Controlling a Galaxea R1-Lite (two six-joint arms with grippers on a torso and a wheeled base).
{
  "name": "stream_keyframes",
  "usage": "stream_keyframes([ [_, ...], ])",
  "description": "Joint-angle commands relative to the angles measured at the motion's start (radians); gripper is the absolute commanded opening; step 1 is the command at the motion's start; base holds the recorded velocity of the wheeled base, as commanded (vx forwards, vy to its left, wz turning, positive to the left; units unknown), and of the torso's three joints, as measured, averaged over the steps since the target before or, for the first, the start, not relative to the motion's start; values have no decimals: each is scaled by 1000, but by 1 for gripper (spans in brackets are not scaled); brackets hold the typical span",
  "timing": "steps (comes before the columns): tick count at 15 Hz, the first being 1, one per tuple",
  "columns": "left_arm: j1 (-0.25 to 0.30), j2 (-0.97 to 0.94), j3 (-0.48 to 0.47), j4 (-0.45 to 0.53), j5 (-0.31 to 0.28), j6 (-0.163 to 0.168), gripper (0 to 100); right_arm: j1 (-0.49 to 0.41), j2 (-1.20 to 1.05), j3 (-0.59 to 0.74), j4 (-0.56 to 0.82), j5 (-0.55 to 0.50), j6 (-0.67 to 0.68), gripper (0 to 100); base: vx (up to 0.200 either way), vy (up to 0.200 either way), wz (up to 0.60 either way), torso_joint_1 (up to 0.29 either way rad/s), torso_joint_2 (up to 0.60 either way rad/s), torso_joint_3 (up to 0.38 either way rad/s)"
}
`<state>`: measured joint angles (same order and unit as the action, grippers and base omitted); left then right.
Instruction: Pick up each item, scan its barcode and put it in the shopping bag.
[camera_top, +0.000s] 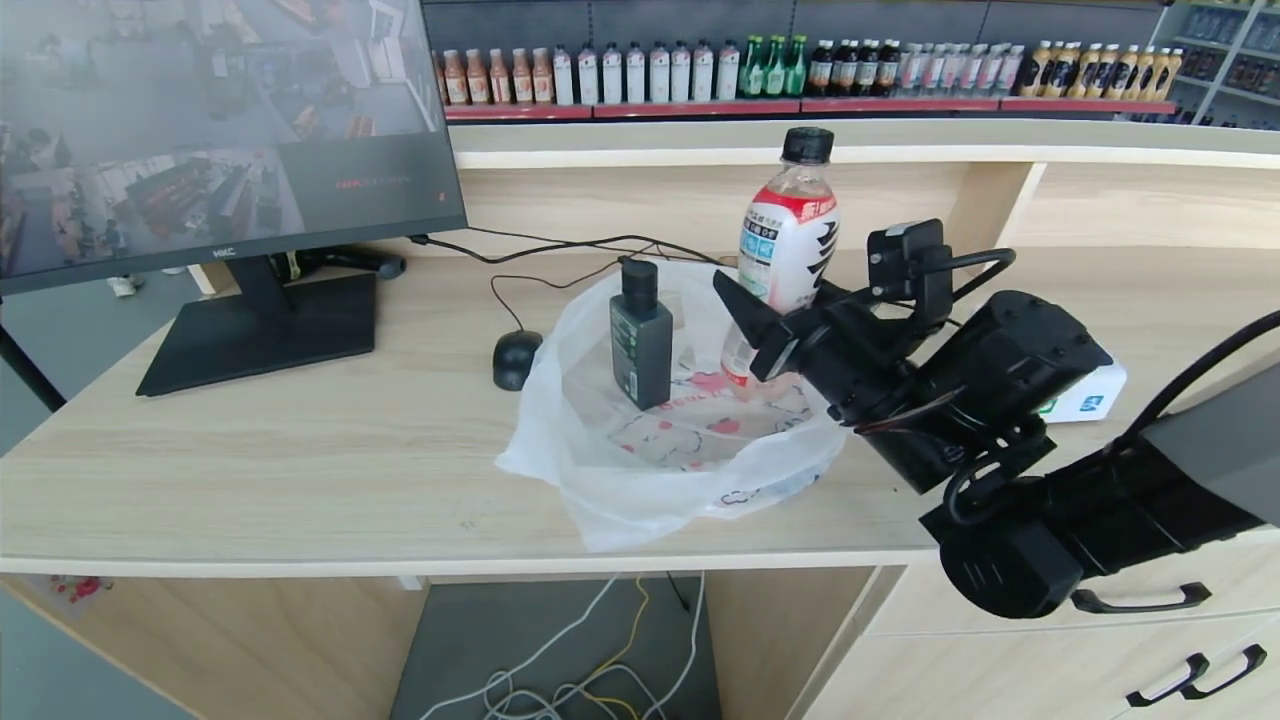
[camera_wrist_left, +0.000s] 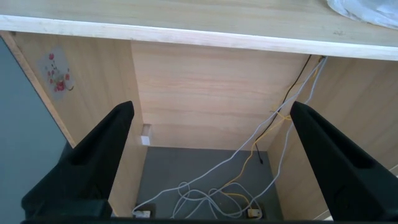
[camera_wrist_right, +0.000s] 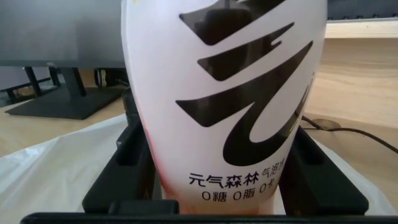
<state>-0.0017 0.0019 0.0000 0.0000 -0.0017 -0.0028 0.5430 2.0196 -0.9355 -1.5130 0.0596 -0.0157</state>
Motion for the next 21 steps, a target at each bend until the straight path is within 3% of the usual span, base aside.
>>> stream_keyframes([
  [1,0,0,0,0,0,1,100,0,47,-80,43,-1,8,0,0,0,0,0,0,0],
  [4,0,0,0,0,0,1,100,0,85,-129,73,-3,8,0,0,0,0,0,0,0],
  [21,0,0,0,0,0,1,100,-9,163,-124,59,-7,30,0,0,0,0,0,0,0],
])
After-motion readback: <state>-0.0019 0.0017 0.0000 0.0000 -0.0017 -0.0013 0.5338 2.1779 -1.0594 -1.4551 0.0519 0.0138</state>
